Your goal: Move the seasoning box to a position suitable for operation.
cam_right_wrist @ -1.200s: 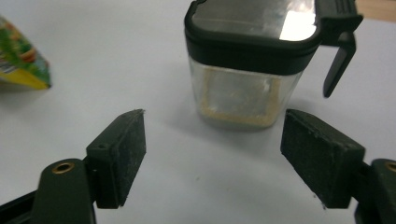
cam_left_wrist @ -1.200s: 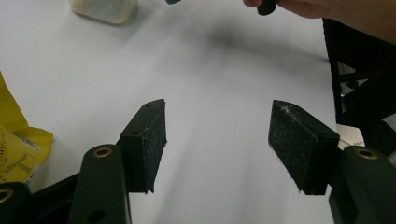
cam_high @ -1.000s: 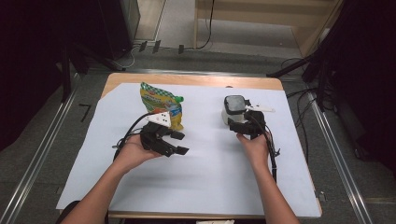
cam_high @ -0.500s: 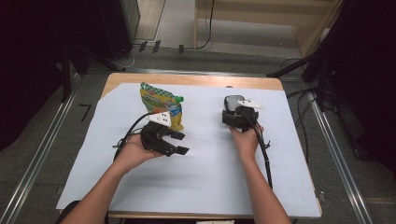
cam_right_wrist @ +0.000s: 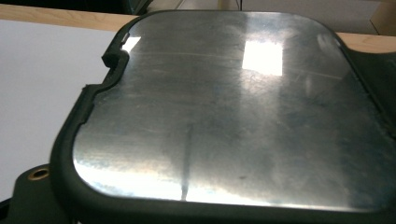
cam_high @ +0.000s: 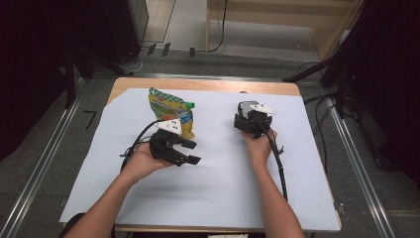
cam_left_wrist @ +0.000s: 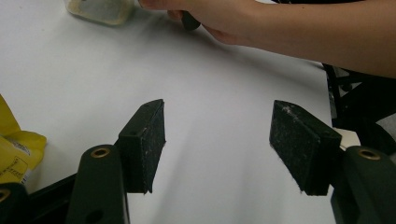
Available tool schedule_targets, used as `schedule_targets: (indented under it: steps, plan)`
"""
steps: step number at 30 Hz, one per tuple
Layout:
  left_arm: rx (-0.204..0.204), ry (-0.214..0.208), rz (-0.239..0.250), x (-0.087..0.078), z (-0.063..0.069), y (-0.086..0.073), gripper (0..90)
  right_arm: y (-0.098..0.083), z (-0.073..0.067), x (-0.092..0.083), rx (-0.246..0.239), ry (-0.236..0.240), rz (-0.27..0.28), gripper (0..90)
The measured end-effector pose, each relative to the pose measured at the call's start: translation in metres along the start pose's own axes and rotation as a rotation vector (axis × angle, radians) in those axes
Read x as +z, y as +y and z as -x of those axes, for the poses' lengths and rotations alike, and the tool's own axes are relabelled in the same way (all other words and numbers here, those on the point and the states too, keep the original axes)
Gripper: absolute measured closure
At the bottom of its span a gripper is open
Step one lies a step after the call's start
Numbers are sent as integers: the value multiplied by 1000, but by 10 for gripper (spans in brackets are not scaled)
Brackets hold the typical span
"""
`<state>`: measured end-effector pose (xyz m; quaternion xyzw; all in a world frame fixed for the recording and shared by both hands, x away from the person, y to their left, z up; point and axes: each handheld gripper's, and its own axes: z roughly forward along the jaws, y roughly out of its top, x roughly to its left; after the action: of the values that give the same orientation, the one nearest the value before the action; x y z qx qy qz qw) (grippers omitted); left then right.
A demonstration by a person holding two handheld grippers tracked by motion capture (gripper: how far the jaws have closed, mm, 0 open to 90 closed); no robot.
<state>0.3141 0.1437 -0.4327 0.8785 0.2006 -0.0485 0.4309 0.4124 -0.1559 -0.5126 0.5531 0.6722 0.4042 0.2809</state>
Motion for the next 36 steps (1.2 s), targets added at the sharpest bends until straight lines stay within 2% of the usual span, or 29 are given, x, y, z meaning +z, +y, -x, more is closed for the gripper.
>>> schedule_targets:
  steps: [7, 12, 16, 20, 24, 29, 36]
  plan:
    - [-8, 2, 3, 0, -2, -1, 367, 2, 6, -5, 15, 28, -10, 157]
    - [-9, 4, 4, 0, -2, -1, 366, 3, 7, -12, 2, 46, -6, 157]
    - [-6, 5, 21, -1, -1, 0, 360, 6, 5, -28, -1, 92, 4, 157]
    - [-10, 12, 16, 0, -1, -1, 346, 7, 1, -45, -40, 125, 1, 157]
    - [-12, 13, 15, 0, -1, -1, 346, 5, -3, -61, -56, 160, 4, 157]
    - [-17, 14, 10, 2, 0, -1, 347, -2, -13, -86, -75, 229, 8, 157]
    - [-15, 26, 8, 2, 1, -2, 348, -18, -23, -108, -102, 281, -1, 157]
